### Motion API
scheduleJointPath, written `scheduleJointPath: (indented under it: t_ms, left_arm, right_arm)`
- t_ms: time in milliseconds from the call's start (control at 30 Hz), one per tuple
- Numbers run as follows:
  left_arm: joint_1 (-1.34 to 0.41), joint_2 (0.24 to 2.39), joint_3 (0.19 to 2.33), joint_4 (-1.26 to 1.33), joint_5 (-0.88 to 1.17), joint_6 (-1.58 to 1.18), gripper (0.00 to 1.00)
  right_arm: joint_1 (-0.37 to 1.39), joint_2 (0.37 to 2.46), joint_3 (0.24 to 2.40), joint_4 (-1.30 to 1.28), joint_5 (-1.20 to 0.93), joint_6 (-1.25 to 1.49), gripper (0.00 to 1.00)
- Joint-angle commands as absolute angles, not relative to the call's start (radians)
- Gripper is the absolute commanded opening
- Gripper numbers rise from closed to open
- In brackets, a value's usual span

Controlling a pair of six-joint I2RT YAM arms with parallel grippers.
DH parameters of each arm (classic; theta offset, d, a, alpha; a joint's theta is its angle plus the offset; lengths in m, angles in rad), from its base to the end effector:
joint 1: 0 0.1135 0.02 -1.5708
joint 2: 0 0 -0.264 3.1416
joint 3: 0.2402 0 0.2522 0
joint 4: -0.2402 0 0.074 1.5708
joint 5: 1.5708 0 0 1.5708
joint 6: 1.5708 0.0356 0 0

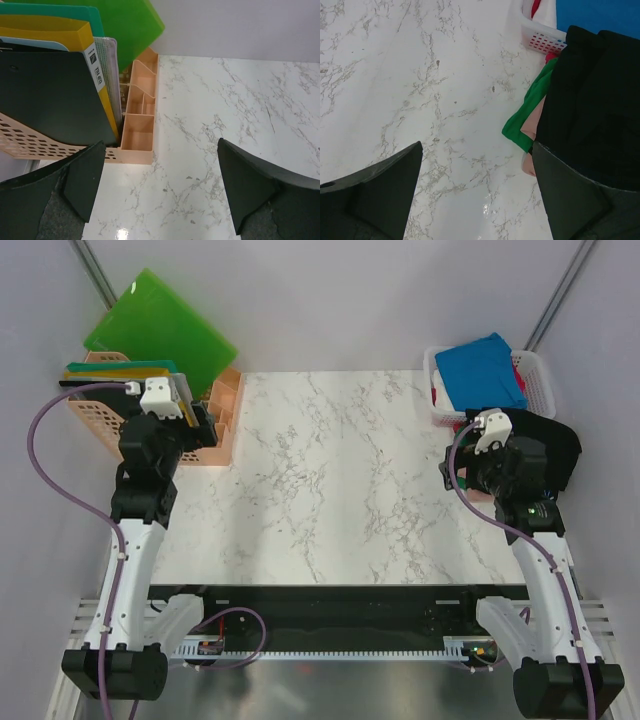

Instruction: Fold and stack the t-shirts

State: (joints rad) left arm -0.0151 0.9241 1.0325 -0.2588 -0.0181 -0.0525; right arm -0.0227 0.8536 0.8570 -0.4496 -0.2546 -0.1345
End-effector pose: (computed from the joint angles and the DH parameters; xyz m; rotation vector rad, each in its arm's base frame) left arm 0.2063 -0.0025 0.3939 -0.0456 1.7207 -0.0344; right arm 0.1892 0.0047 0.3265 -0.2726 1.9864 0.1561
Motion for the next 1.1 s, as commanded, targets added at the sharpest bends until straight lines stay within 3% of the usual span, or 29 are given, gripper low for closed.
scheduleJointPath:
  t_ms: [0, 100, 133, 400, 467, 500, 633, 833, 967, 1067]
  left_arm:
    - [-0.015, 0.939, 1.049, -0.221, 0.035, -0.005, 1.0]
    - [-0.015, 0.945, 1.037, -0.293, 0.191, 0.173, 1.0]
    - [-0.015, 0.953, 1.06, -0.419, 0.415, 0.369, 1.0]
    - [-0.015, 1.182, 1.376, -0.83, 0.727, 0.379, 1.0]
    - [-0.015, 1.203, 1.437, -0.815, 0.633, 0.313, 1.0]
    - [-0.015, 1.201, 1.446, -0.739, 0.442, 0.27, 1.0]
    - [-0.017, 1.108, 1.297, -0.476, 0.126, 0.167, 1.0]
    - [-0.025, 0.951, 1.106, -0.341, 0.115, 0.156, 1.0]
    - [-0.031, 1.009, 1.175, -0.484, 0.17, 0.192, 1.0]
    - [-0.031, 1.058, 1.22, -0.564, 0.186, 0.196, 1.0]
  right_arm:
    - [-0.023, 0.825, 0.845, -0.42, -0.229, -0.135, 0.98]
    - [-0.023, 0.839, 0.847, -0.419, -0.232, -0.143, 0.98]
    - [-0.023, 0.839, 0.851, -0.42, -0.238, -0.158, 0.98]
    - [-0.025, 0.856, 0.929, -0.612, -0.377, -0.337, 0.97]
    - [-0.023, 0.891, 1.003, -0.723, -0.403, -0.4, 0.97]
    - [-0.025, 0.893, 1.028, -0.739, -0.385, -0.402, 0.97]
    - [-0.025, 0.827, 0.991, -0.707, -0.203, -0.379, 0.98]
    - [-0.025, 0.75, 0.911, -0.562, -0.021, -0.274, 0.98]
    - [-0.023, 0.836, 0.971, -0.728, 0.009, -0.311, 0.97]
    - [-0.025, 0.905, 0.989, -0.813, 0.129, -0.316, 0.88]
